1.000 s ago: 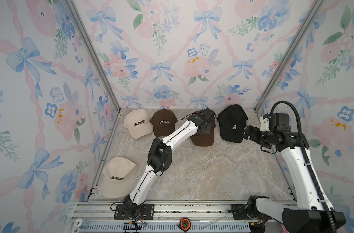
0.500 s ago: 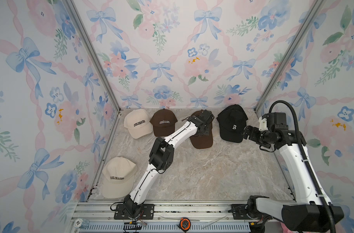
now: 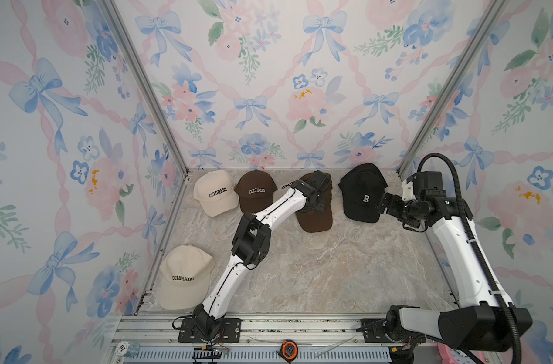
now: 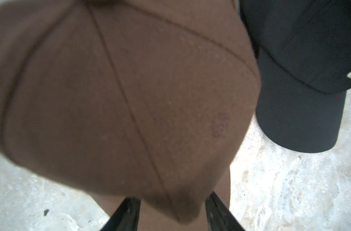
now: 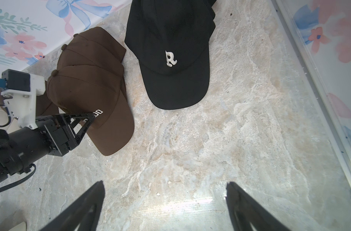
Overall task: Stack the baseball caps by color
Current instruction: Place the baseball cap on the baseball cap.
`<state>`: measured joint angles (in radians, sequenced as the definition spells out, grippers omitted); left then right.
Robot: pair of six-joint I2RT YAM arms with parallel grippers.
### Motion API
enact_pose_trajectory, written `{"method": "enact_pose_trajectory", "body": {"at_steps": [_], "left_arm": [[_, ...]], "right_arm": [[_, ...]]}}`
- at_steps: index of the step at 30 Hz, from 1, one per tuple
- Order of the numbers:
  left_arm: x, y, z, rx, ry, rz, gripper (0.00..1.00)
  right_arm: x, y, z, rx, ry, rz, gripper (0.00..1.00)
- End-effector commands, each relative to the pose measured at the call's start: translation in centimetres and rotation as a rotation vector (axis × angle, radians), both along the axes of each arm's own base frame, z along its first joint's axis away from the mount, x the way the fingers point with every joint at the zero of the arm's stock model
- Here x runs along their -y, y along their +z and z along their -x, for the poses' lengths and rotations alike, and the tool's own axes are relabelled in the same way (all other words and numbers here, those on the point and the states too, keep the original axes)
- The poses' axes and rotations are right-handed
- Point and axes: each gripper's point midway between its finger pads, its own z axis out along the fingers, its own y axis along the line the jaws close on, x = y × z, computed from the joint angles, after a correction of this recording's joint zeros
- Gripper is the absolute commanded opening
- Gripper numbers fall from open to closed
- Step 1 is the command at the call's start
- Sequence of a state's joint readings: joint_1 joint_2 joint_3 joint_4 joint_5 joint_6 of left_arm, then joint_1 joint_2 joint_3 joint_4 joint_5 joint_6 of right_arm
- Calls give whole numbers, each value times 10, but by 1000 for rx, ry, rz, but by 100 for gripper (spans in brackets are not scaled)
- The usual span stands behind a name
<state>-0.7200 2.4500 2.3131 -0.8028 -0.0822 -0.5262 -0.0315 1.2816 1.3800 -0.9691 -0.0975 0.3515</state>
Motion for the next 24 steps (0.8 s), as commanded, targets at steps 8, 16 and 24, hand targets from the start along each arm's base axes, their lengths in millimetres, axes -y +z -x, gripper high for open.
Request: {"method": "enact_pose_trajectory", "body": {"at_steps": [8, 16, 24], "left_arm": [[-4, 0, -4, -4, -23, 0, 15], [-14, 14, -3, 29, -54, -34, 0], [-19, 33, -1, 67, -89, -48, 0]], "right_arm": [[-5, 11, -3, 29, -10, 8, 96], [-8, 11, -6, 42, -20, -4, 96], [-17, 12, -13, 50, -12, -6, 96]]}}
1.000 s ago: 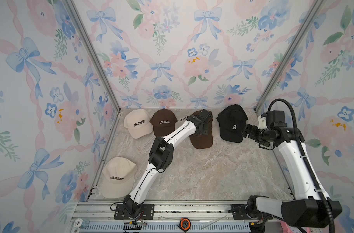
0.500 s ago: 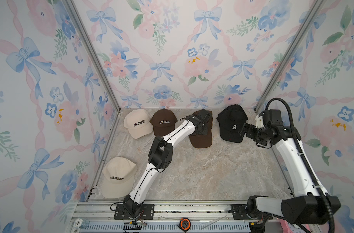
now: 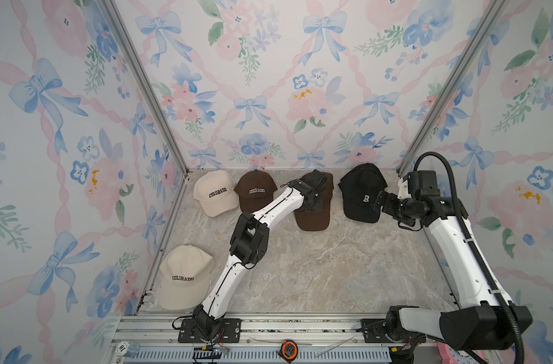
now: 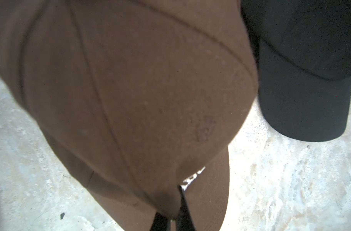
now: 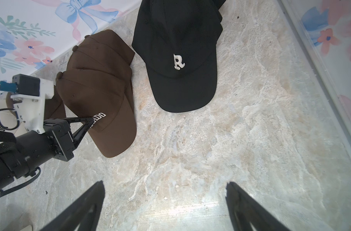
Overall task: Stack the baseball caps by color
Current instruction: Place the baseball cap on the baseball cap.
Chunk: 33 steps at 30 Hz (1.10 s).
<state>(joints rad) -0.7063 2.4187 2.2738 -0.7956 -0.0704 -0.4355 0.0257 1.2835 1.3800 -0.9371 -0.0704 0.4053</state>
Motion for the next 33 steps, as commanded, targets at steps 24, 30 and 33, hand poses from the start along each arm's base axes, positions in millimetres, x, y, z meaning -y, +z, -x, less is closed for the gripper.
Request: {"method": "enact_pose_trajectory", "body": {"at_steps": [24, 30, 33], "left_arm": [[-7, 6, -11, 1, -136, 15, 0], [-3, -4, -15, -18, -144, 35, 9], [-3, -7, -16, -20, -142, 31, 17]], "right_arm": [[-16, 20, -11, 46, -21, 42, 96], [-17, 17, -11, 28, -19, 54, 96], [-17, 16, -11, 21, -16, 58, 96]]}}
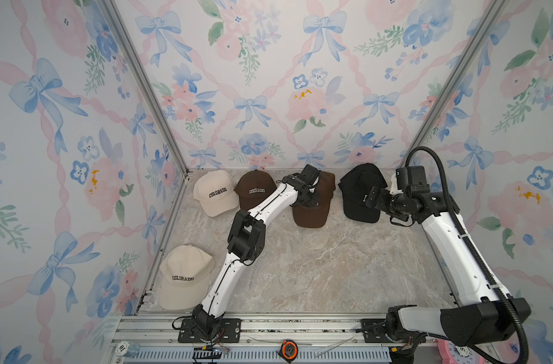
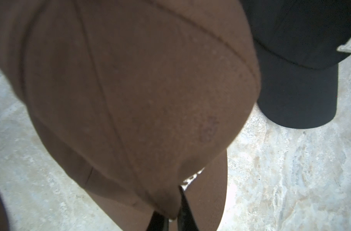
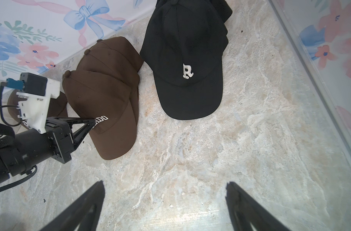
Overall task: Stack the baseball caps by color
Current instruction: Place the baseball cap on the baseball cap.
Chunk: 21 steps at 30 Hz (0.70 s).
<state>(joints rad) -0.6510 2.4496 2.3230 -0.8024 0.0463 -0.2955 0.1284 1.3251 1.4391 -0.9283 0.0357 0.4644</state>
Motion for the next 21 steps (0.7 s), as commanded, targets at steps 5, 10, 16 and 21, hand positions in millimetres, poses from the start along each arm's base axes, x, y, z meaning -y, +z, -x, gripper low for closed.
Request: {"method": "enact_pose_trajectory", "body": {"at_steps": [5, 10, 16, 21], "left_arm": [[4, -12, -2, -18, -21, 2, 21], [1, -8, -4, -3, -11, -8, 42], [-4, 16, -6, 44, 8, -8, 72], [-7, 53, -5, 97, 16, 23, 83]], "right_arm": [[1, 5, 1, -16, -2, 24, 96], [1, 5, 0, -18, 6, 30, 96], [0, 5, -1, -15, 13, 28, 96], [-3, 9, -3, 5, 19, 12, 96]]}}
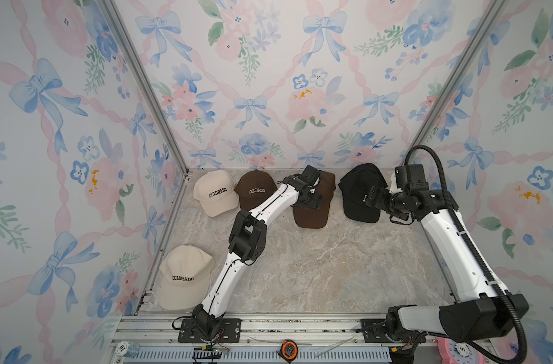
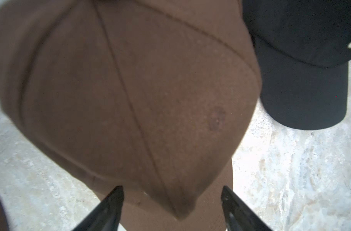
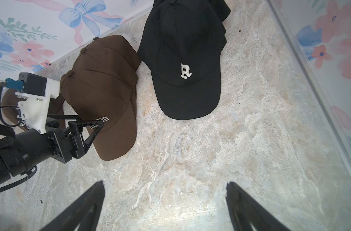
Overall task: Stack the baseball caps by color
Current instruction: Place the baseball cap on the baseball cap, then pick up the baseball cap from the center of the board.
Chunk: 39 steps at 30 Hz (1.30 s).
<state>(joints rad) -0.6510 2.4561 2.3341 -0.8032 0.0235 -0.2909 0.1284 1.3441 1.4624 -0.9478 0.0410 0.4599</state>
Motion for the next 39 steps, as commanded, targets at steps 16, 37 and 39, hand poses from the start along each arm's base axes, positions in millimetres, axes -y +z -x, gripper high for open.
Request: {"method": "enact_pose_trajectory", "body": {"at_steps": [16, 37, 39], "left_arm": [[-107, 130, -12, 147, 244, 90, 91], [-279, 101, 37, 89, 601, 104, 92], [-284, 97, 38, 85, 613, 107, 92]], "right_arm": [[-43, 16, -20, 71, 110, -33, 96], [-174, 25, -77, 60, 398, -32, 96], [-187, 27, -83, 59, 426, -29, 96]]}}
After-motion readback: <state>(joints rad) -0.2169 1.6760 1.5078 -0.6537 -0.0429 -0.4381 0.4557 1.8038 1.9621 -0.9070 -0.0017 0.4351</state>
